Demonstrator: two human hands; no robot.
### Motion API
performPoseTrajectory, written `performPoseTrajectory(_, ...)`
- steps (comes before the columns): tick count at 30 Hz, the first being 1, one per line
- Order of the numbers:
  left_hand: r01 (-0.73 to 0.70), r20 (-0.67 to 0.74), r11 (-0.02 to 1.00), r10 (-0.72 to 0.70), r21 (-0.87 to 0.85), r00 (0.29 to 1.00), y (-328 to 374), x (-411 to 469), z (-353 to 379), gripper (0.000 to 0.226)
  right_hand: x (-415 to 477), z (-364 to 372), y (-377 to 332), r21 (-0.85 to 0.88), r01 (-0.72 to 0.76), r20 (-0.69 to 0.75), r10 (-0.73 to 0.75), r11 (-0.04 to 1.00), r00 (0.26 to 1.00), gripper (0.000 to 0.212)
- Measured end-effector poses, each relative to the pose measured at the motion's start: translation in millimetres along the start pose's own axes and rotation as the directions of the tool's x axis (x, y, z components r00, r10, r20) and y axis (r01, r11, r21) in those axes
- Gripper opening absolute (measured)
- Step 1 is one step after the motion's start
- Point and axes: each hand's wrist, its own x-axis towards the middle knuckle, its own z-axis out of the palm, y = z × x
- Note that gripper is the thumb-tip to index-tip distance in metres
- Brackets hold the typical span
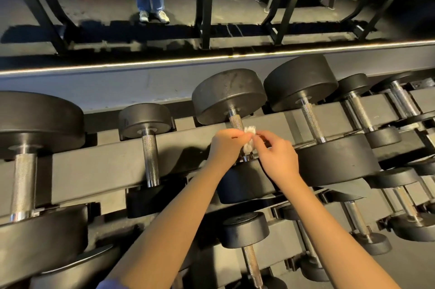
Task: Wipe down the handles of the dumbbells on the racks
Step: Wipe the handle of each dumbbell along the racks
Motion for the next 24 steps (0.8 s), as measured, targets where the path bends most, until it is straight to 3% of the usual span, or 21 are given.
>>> performPoseTrajectory(2,0.016,0.027,1.000,-0.016,-0.021,1.000,6.2,0.4,3.0,0.023,0.2,-1.0,0.9,0.040,0.009,0.016,-0.009,0.999,1.000,0.026)
performPoseTrajectory(5,0.039,0.050,0.999,-0.039,0.008,0.998,10.7,1.0,3.1,0.027,4.1,-4.3,3.1,0.254,-0.059,0.044,0.050,0.965,0.998,0.017)
performPoseTrajectory(8,-0.109,-0.093,0.987,0.121,0.119,0.988,16.3,0.2,-5.3,0.023,17.3,-9.5,1.3,0.325,-0.109,0.052,0.097,0.939,0.994,0.008)
performPoseTrajectory(10,-0.305,-0.235,0.886,0.398,0.350,0.887,23.6,5.9,-15.1,0.033,34.0,-7.8,4.1,0.171,-0.138,0.087,0.125,0.975,0.988,0.004)
performPoseTrajectory(11,-0.345,-0.231,0.821,0.483,0.455,0.845,27.1,11.8,-20.4,0.040,41.6,-5.7,5.5,0.056,-0.157,0.166,0.146,0.986,0.975,0.004)
performPoseTrajectory(13,-0.304,-0.139,0.743,0.469,0.596,0.872,28.9,24.3,-30.5,0.050,53.6,1.8,4.1,-0.139,-0.184,0.352,0.222,0.973,0.909,0.014)
performPoseTrajectory(15,-0.280,-0.065,0.687,0.430,0.671,0.900,20.2,32.0,-37.0,0.052,68.0,7.8,-2.3,-0.274,-0.183,0.426,0.289,0.944,0.857,0.025)
performPoseTrajectory(17,-0.329,-0.033,0.636,0.488,0.698,0.872,13.4,30.4,-40.4,0.050,82.0,6.7,-12.8,-0.395,-0.149,0.507,0.350,0.906,0.787,0.035)
performPoseTrajectory(19,-0.383,-0.029,0.553,0.595,0.740,0.803,11.4,27.8,-40.4,0.045,86.5,2.3,-16.8,-0.457,-0.119,0.610,0.408,0.881,0.679,0.023)
performPoseTrajectory(20,-0.403,-0.024,0.513,0.639,0.758,0.769,10.1,28.9,-40.0,0.044,88.9,3.9,-15.8,-0.442,-0.110,0.619,0.391,0.890,0.682,0.017)
performPoseTrajectory(22,-0.414,-0.033,0.485,0.678,0.770,0.735,8.9,31.5,-39.2,0.041,91.2,11.4,-9.1,-0.345,-0.103,0.519,0.281,0.933,0.807,0.015)
performPoseTrajectory(24,-0.415,-0.040,0.494,0.679,0.764,0.733,9.2,31.2,-38.5,0.043,95.2,15.5,-12.4,-0.368,-0.094,0.463,0.270,0.925,0.844,0.026)
